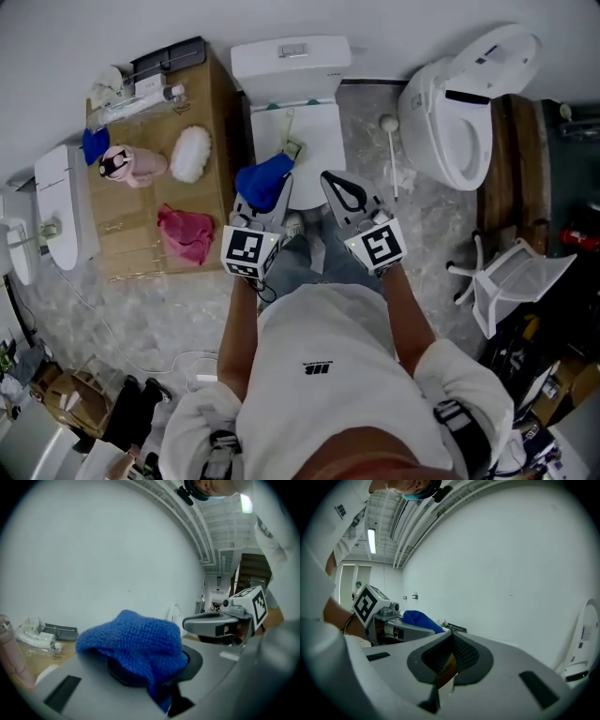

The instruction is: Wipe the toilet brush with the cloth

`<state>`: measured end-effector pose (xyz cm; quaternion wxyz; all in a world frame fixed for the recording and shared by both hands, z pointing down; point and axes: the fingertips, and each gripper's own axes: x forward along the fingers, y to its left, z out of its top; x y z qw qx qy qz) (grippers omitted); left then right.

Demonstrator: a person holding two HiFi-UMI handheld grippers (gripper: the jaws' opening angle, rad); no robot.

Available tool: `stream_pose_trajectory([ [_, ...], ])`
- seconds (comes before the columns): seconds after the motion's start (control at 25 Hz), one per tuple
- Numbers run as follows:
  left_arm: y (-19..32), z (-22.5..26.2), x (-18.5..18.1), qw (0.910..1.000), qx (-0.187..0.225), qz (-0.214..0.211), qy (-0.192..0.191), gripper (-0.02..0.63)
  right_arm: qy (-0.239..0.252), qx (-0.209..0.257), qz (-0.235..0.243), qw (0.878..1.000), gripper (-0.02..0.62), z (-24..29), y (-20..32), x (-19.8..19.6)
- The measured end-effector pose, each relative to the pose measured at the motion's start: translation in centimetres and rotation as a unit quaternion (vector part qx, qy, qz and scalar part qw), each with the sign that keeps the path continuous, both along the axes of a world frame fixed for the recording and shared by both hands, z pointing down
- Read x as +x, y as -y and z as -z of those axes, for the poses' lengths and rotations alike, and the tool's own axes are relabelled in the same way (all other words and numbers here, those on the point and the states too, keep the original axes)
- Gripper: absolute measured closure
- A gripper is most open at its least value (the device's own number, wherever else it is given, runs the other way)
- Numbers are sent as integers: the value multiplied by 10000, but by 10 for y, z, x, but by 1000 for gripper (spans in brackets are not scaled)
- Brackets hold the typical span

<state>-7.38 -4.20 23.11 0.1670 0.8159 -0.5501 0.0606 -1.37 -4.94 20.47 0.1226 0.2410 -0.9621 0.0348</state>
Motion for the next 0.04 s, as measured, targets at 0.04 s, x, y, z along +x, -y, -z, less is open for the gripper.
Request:
stream_pose_trajectory([
  [0.04, -7, 8, 1, 10000, -12, -22, -15, 523, 11, -10, 5, 10000, 601, 9, -6, 1],
])
